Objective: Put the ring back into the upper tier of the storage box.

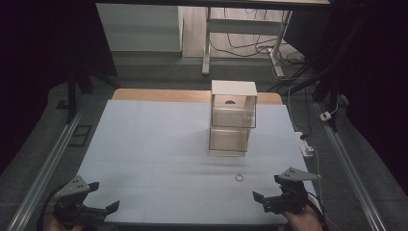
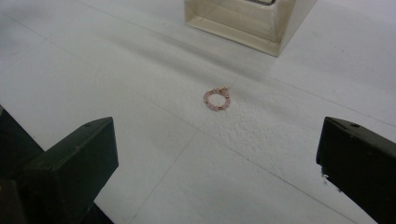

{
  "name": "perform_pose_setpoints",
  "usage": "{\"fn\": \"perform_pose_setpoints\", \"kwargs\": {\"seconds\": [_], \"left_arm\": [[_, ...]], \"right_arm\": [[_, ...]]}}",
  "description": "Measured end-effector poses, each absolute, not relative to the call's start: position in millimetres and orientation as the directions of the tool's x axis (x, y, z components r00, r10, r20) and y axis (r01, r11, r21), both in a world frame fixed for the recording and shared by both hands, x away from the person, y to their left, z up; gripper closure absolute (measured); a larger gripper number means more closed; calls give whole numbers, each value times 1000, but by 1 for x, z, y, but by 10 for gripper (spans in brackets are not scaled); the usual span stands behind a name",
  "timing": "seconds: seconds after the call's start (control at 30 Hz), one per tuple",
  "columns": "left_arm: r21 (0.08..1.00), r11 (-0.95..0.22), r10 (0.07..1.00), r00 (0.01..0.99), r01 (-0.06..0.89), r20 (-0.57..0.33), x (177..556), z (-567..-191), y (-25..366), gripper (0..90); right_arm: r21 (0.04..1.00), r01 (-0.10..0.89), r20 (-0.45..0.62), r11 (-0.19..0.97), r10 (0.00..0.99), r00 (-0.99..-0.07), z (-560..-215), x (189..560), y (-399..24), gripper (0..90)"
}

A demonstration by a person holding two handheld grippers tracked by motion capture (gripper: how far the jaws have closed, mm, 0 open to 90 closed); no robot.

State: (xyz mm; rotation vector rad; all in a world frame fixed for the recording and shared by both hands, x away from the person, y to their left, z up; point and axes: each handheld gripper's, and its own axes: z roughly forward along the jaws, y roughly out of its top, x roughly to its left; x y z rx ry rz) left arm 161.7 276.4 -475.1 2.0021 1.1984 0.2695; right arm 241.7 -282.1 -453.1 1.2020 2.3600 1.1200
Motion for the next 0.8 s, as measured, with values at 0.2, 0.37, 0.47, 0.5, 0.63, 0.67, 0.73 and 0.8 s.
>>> {"fn": "perform_pose_setpoints", "kwargs": {"seconds": [0.2,0.37,0.47,0.5,0.63,0.67,0.73,0.8], "left_arm": [[704,-265,823,535,659,-191,162,-475,275,0],[703,-262,822,534,661,-196,163,-476,276,0],[701,-267,825,533,662,-189,162,-475,275,0],[699,-271,824,535,661,-186,162,-475,275,0],[699,-272,824,535,662,-186,163,-476,274,0],[699,-272,824,535,662,-186,163,-476,274,0],[698,-271,824,534,663,-187,162,-476,274,0],[699,-271,824,534,662,-186,162,-476,274,0]], "right_arm": [[737,576,118,353,773,-624,-456,249,-280,0],[731,579,114,362,771,-626,-457,253,-276,0],[714,586,111,383,765,-635,-460,258,-270,0],[712,588,112,384,764,-635,-461,258,-268,0],[693,596,99,405,765,-636,-463,263,-262,0],[693,596,99,405,765,-636,-463,263,-262,0],[681,604,94,414,768,-633,-465,268,-259,0],[682,606,96,409,771,-629,-466,270,-258,0]]}}
